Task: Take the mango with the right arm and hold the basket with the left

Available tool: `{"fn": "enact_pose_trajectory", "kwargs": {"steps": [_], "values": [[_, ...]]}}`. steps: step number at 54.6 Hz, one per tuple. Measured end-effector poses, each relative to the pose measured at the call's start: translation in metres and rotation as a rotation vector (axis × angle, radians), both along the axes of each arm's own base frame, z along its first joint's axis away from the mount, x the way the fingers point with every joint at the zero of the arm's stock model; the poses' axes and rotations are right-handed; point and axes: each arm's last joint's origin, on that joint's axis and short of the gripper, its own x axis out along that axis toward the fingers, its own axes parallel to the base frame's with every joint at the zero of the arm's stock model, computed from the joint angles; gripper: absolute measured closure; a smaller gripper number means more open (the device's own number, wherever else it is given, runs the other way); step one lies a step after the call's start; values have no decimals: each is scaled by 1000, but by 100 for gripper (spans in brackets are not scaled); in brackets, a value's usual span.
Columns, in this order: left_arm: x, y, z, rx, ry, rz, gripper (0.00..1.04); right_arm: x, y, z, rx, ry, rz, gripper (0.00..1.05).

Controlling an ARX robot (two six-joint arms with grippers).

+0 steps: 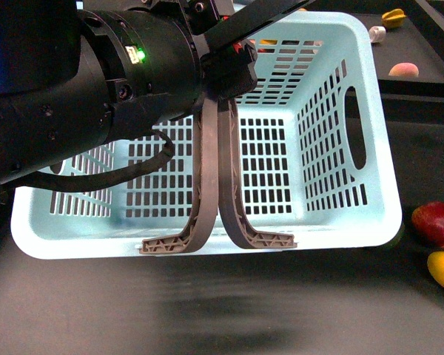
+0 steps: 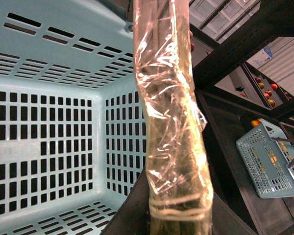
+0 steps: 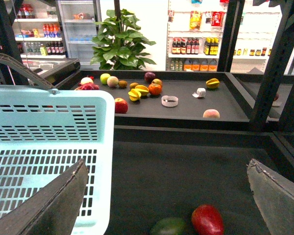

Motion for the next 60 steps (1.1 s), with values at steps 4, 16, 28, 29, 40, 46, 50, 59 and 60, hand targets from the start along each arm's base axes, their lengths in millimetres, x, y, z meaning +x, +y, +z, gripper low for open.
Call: {"fn": "enact_pose_trajectory", "kwargs": {"steps": [4, 16, 28, 29, 40, 46, 50, 59, 60], "values": [[-1, -1, 1, -1, -4, 4, 97, 0, 0, 0, 0, 0, 0, 8], [-1, 0, 3, 0, -10, 19, 97, 0, 0, 0, 0, 0, 0, 8], [-1, 1, 3, 3, -12, 22, 97, 0, 0, 0, 0, 0, 0, 8], [-1, 1, 3, 3, -12, 22, 97, 0, 0, 0, 0, 0, 0, 8], [-1, 0, 3, 1, -11, 13, 97, 15, -12, -4, -95, 80, -63, 8], [-1, 0, 3, 2, -11, 14, 97, 30, -22, -10, -115, 130, -68, 8], [-1, 0, 3, 2, -11, 14, 97, 42, -29, -19, -132, 176, -75, 8], [-1, 0, 2, 4, -11, 19, 97, 76, -45, -39, -181, 287, -71, 8], [-1, 0, 2, 4, -11, 18, 97, 79, -46, -41, -184, 295, -72, 8]]}}
